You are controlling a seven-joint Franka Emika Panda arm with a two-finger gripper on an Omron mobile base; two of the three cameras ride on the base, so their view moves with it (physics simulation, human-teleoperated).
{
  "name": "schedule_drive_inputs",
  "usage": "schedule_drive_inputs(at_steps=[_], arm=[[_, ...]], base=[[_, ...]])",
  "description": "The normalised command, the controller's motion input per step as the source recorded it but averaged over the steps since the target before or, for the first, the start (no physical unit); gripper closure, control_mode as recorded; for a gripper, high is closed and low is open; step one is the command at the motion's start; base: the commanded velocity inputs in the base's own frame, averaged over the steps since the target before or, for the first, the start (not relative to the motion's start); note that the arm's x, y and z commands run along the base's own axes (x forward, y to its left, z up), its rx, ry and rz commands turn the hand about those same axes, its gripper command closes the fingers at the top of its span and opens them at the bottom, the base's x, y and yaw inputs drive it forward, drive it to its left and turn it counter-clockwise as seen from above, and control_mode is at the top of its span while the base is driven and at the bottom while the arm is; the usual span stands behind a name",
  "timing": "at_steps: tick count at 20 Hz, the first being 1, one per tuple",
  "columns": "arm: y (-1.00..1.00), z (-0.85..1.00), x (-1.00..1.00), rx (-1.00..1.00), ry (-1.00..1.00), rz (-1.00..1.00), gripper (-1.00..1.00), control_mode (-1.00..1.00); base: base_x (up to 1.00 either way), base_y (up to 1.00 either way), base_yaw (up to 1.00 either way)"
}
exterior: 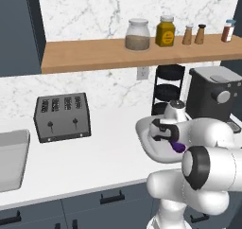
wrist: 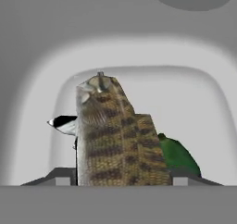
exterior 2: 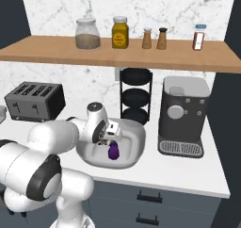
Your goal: Place one eggplant and one fish in each tupperware on the nearby counter, to pack two identical lunches.
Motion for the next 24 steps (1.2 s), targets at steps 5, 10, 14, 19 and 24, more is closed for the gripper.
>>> schedule_drive_inputs(at_steps=[5,10,14,19,24], arm=[[0.0,-0.01,0.21,0.0,0.0,0.0,-1.0,-1.0],[0.0,0.03,-0.01,0.0,0.0,0.0,-1.0,-1.0],[0.0,0.24,-0.62,0.0,0.0,-0.02,-1.0,-1.0],[-0.03,0.37,-1.0,0.0,-0.11,-0.06,-1.0,-1.0],[0.05,0.71,-0.92,0.0,-0.3,0.0,-1.0,-1.0]], base=[[0.0,0.0,0.0],[0.0,0.0,0.0],[0.0,0.0,0.0],[0.0,0.0,0.0],[0.0,0.0,0.0]])
